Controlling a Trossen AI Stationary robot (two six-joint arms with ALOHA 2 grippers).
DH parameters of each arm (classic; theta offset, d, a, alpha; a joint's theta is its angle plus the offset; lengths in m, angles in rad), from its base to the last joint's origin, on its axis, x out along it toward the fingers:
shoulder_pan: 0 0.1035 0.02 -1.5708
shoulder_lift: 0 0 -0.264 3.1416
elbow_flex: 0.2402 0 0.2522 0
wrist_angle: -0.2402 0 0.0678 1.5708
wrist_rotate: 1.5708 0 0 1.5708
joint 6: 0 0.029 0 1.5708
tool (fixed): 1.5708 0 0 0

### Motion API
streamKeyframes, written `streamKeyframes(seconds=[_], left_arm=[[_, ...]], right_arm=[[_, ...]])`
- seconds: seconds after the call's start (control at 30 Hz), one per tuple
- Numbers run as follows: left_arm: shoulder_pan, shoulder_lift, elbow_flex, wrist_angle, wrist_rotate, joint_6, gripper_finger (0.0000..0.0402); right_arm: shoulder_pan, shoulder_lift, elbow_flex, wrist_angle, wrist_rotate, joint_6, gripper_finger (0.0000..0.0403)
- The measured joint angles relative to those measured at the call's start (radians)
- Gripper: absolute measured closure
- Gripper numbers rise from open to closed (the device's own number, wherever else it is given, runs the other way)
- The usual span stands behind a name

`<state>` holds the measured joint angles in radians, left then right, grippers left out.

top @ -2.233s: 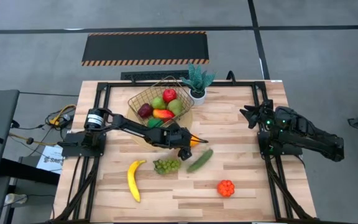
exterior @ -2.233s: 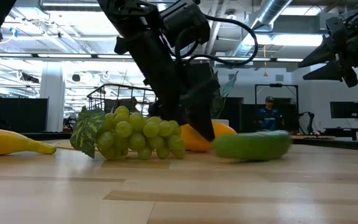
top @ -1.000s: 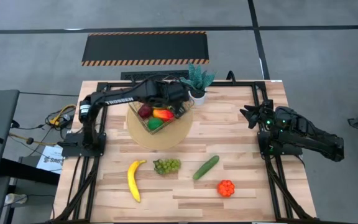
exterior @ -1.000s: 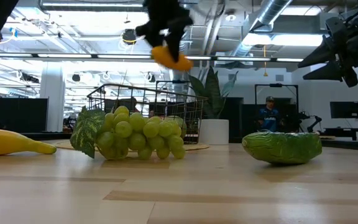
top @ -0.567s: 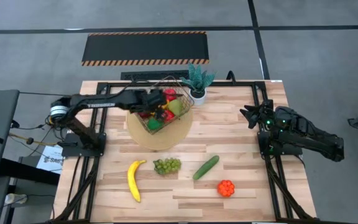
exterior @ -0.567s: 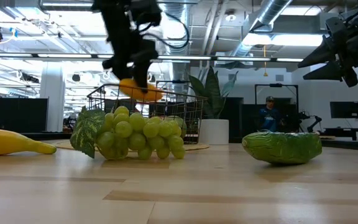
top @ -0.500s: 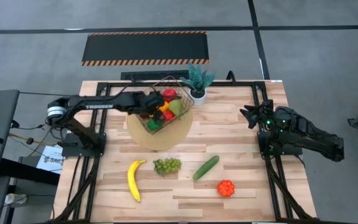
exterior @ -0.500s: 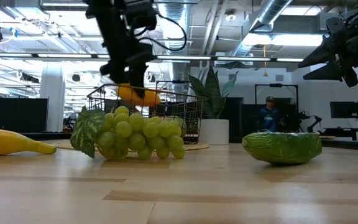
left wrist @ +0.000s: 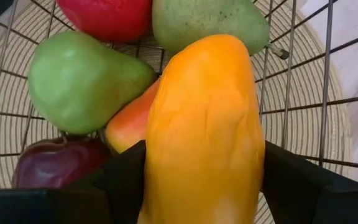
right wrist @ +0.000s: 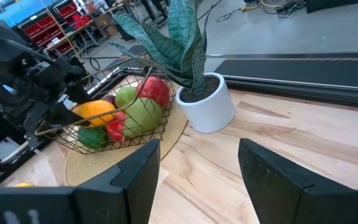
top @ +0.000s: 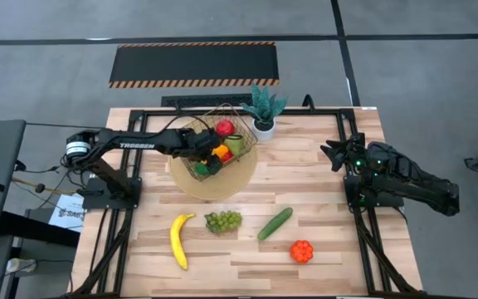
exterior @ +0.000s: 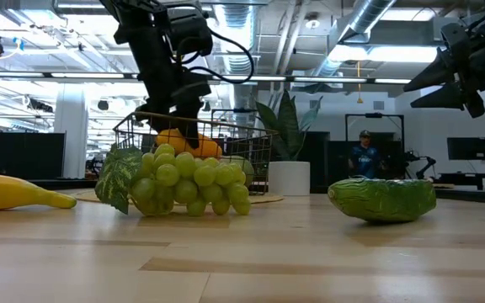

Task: Build produce basket
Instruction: Put the yellow mango into the wire basket, then put the pumpkin into the wire basket

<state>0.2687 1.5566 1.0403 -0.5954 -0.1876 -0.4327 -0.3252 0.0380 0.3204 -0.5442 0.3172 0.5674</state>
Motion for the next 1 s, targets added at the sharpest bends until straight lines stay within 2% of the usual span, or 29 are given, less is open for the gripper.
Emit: streamKeyframes(seconds=[0.33, 0.6, 0.7, 0.87, 1.0], left_arm=[[-0.001, 0.002, 0.020, 0.042, 0.051, -0.024, 0.0050], [-0.001, -0.002, 0.139, 0.011, 0.004, 0.002, 0.0046], [-0.007, -0.002, 0.206, 0.007, 0.025, -0.007, 0.0047], [-0.093, 0.000, 0.277, 0.142, 0.065, -0.033, 0.0047], [-0.192, 0.016, 0.281, 0.253, 0.019, -0.033, 0.0047]], right_arm=[[0.000, 0.000, 0.000, 0.000, 0.000, 0.000, 0.0163], [0.000, 0.000, 0.000, 0.000, 0.000, 0.000, 0.0163], [0.000, 0.000, 0.000, 0.000, 0.000, 0.000, 0.0163], [0.000, 0.000, 0.000, 0.000, 0.000, 0.000, 0.0163], [0.000, 0.000, 0.000, -0.001, 0.000, 0.000, 0.0163]])
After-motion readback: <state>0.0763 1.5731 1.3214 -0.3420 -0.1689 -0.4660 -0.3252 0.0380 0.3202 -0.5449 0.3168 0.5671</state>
